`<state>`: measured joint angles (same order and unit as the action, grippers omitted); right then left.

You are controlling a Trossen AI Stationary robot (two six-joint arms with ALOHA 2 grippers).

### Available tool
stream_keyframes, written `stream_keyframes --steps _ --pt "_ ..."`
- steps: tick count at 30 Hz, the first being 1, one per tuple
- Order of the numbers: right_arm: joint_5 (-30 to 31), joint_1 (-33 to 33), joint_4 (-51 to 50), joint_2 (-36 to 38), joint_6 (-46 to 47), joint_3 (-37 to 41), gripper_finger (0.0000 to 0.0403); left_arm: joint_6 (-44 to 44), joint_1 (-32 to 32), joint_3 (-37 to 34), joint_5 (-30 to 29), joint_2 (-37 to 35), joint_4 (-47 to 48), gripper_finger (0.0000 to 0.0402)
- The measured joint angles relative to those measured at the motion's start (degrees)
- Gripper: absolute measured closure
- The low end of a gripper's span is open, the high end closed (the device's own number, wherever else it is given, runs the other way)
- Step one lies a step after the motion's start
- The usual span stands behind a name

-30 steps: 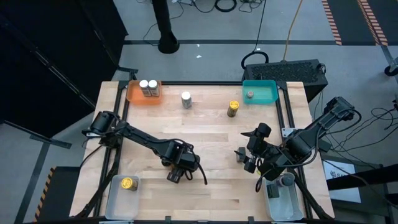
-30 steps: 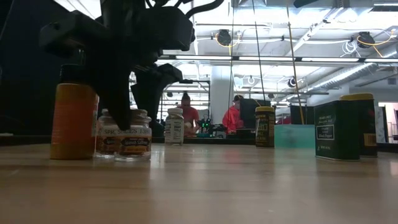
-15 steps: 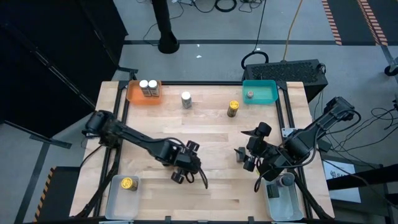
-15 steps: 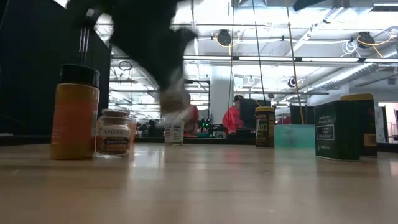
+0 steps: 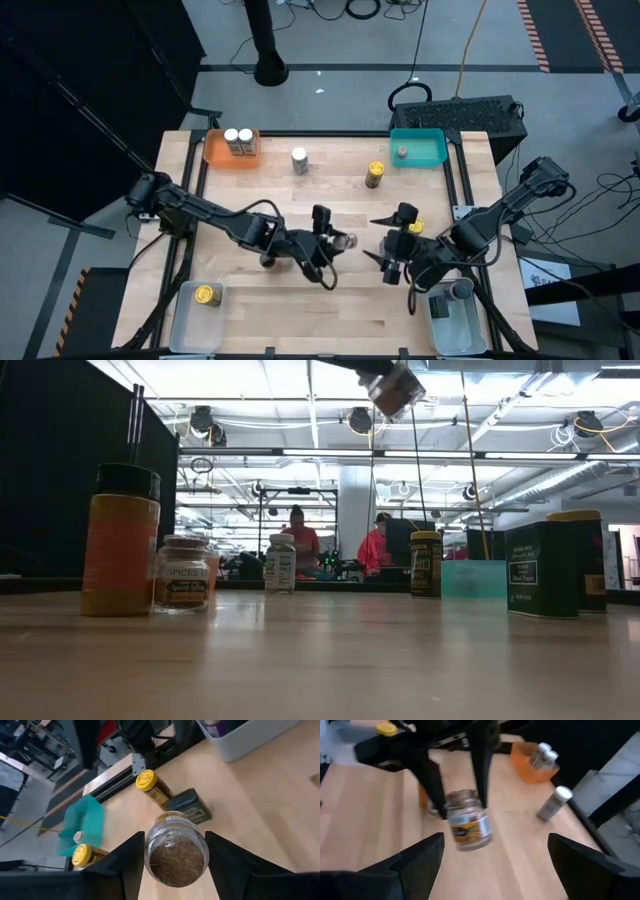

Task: Sort spices by type
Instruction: Put the right brown seasoning bottle into the blue bin

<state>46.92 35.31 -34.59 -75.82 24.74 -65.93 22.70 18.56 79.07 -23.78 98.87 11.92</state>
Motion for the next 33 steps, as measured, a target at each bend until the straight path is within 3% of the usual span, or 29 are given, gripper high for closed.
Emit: stream_keyframes --steps 11,21,33 --pt "-7.0 -5.0 -0.9 -2.1 0.7 0.0 0.0064 2.7 -1.3 0.0 -1.8 0.1 -4.8 0.0212" --pt "-6.9 -6.1 0.2 -4.0 -5.4 0.0 0.0064 3.3 -2.1 0.0 0.4 0.1 -10.4 0.0212" --pt "-3.8 -6.1 1.4 -4.0 -8.5 0.0 0.0064 3.3 -2.1 0.1 2.7 0.1 -10.4 0.0212"
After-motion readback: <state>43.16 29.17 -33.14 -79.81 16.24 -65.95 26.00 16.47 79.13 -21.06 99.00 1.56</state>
